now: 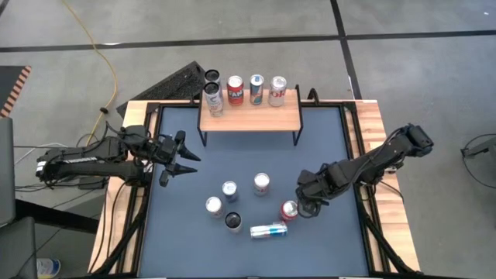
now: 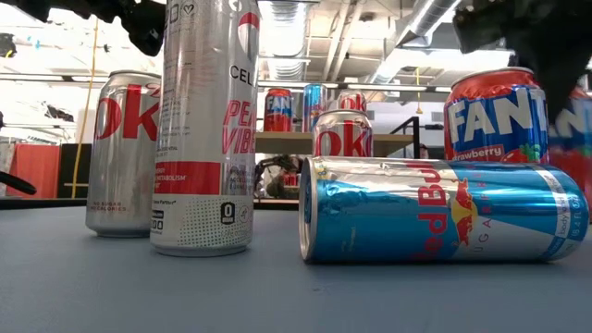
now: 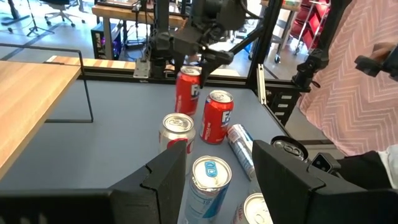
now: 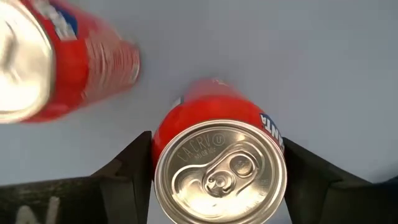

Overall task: Place canned beverage on shelf
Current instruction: Put the right orange soda can on the shelf

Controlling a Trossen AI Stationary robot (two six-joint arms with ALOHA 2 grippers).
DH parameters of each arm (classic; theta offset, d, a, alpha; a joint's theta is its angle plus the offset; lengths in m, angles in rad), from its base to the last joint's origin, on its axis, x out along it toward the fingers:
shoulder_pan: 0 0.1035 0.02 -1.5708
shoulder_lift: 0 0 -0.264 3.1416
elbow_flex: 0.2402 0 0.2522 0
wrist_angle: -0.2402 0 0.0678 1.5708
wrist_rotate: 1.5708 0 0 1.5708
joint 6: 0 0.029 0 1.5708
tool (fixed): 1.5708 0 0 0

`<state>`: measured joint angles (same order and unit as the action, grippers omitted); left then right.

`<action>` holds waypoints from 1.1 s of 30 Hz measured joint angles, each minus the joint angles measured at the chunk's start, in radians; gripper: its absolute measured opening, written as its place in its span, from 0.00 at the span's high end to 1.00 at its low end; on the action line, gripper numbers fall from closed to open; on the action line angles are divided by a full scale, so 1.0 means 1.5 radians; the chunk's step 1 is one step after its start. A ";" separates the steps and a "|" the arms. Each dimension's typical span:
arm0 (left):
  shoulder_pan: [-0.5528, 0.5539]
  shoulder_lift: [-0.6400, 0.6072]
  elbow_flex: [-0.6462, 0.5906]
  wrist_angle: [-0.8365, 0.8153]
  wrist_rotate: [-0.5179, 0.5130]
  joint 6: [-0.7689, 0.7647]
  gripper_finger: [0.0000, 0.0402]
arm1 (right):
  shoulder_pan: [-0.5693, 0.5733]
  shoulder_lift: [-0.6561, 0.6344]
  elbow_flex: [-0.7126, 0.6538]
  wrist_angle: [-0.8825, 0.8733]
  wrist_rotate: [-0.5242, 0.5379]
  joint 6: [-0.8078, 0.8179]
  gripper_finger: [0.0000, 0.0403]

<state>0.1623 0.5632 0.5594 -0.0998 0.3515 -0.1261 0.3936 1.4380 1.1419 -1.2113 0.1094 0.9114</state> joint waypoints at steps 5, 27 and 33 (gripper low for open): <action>0.000 0.000 0.000 0.000 0.000 0.000 0.57 | -0.033 0.000 0.044 -0.045 0.014 -0.054 0.38; 0.000 0.000 0.000 0.000 0.000 -0.012 0.57 | -0.322 0.001 0.293 -0.040 0.104 -0.462 0.39; 0.000 0.000 0.000 0.000 -0.036 -0.015 0.57 | -0.400 0.016 0.326 0.034 0.089 -0.574 0.39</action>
<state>0.1620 0.5632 0.5594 -0.0991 0.2979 -0.1489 -0.2069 1.4618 1.6304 -1.1599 0.2431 0.0511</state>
